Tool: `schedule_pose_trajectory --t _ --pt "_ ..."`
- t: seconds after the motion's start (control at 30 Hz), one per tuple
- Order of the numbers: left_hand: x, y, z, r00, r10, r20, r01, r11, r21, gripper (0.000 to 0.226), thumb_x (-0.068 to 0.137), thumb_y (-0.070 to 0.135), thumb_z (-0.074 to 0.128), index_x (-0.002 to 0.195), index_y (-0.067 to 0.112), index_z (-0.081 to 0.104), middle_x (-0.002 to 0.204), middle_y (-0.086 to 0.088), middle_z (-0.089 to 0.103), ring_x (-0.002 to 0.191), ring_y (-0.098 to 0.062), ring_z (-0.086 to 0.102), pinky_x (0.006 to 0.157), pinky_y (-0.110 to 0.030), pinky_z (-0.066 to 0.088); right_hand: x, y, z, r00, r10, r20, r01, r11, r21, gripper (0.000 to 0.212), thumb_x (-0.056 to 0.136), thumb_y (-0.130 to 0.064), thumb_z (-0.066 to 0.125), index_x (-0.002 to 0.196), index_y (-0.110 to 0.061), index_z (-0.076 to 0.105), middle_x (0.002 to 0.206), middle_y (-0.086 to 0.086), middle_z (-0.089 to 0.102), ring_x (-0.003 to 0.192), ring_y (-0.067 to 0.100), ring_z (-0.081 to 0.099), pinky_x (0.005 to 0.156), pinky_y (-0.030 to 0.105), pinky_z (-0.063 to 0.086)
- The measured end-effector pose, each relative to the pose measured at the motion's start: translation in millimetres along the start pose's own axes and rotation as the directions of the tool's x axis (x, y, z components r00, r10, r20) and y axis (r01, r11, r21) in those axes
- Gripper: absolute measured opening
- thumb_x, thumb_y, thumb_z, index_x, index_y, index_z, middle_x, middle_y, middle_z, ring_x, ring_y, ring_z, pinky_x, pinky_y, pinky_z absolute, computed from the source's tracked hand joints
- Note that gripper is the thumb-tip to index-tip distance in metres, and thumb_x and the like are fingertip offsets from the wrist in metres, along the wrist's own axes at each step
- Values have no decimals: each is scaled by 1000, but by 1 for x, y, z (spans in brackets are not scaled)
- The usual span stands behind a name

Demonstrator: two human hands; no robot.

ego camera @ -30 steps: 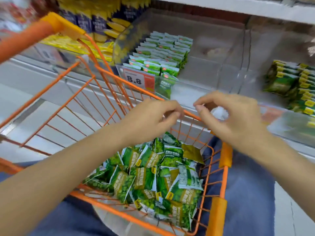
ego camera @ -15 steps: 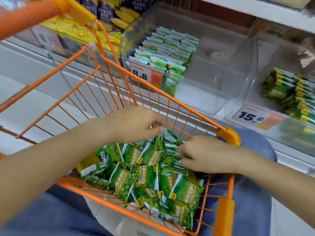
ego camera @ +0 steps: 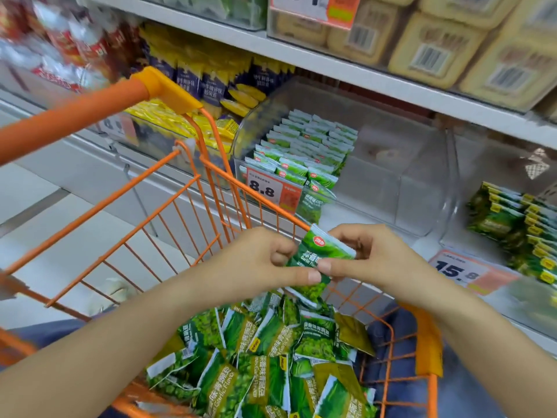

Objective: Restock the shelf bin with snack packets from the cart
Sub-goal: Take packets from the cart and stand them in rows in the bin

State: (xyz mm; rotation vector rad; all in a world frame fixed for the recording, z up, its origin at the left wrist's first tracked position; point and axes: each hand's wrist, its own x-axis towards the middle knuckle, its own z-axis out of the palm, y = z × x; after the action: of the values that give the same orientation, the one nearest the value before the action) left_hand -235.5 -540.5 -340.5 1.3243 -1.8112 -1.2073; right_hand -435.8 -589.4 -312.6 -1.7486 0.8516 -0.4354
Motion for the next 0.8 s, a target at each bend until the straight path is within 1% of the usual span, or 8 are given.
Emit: schedule_pose_trajectory --t 0.1,0.17,0.27,0.37,0.43,0.53,0.67,0.8 --pt "10 6 -6 992 53 -114 -43 995 92 39 83 62 57 79 25 67 57 14 46 55 -5 44 54 -26 34 10 -12 -11 983 -53 -173 49 998 -25 23 69 -26 72 85 -10 72 71 2 67 61 8 59 58 20 49" --pt "23 0 -13 957 155 -247 -31 896 443 54 91 66 37 120 29 62 106 15 65 101 -4 56 86 -30 45 22 -15 -26 941 -104 -322 81 993 -85 12 74 -23 72 83 -15 71 63 -4 65 56 6 57 53 21 49" --pt "39 -21 -27 916 253 -312 66 671 739 70 93 63 14 139 21 47 143 2 47 136 -18 34 115 -34 14 47 -4 -54 856 -135 -498 33 978 -208 8 83 -15 72 82 -22 69 59 -7 63 52 5 57 53 22 51" --pt "43 -44 -29 909 254 -331 100 638 764 78 94 64 7 133 15 55 138 -3 52 136 -24 36 115 -29 -4 76 12 -73 840 -45 -540 -144 942 -302 8 84 -22 72 78 -18 69 63 -2 65 49 2 61 57 17 51" --pt "42 -47 -28 899 279 -339 93 633 769 76 94 62 9 131 15 57 136 -3 54 135 -24 38 115 -30 -4 96 22 -81 839 74 -539 -286 903 -322 20 83 -24 74 81 -4 70 61 1 63 42 -3 59 48 9 46" --pt "42 -45 -29 901 286 -325 89 611 786 71 95 60 13 130 17 57 134 -1 56 134 -23 40 115 -31 -2 121 31 -85 843 243 -479 -399 881 -254 41 79 -20 78 88 16 61 68 12 62 42 1 60 47 14 51" --pt "41 -47 -32 909 277 -311 90 597 797 64 98 57 19 124 16 61 127 0 60 126 -22 48 115 -34 5 133 32 -76 862 397 -314 -477 845 -243 47 80 -16 77 60 -14 35 64 7 38 51 16 58 63 32 60" --pt "41 -47 -32 902 306 -304 75 583 809 60 99 54 21 119 16 62 121 0 62 121 -21 51 115 -35 7 131 29 -71 855 426 -295 -510 791 -337 37 82 -21 75 63 -12 45 70 7 59 74 21 64 69 32 59"
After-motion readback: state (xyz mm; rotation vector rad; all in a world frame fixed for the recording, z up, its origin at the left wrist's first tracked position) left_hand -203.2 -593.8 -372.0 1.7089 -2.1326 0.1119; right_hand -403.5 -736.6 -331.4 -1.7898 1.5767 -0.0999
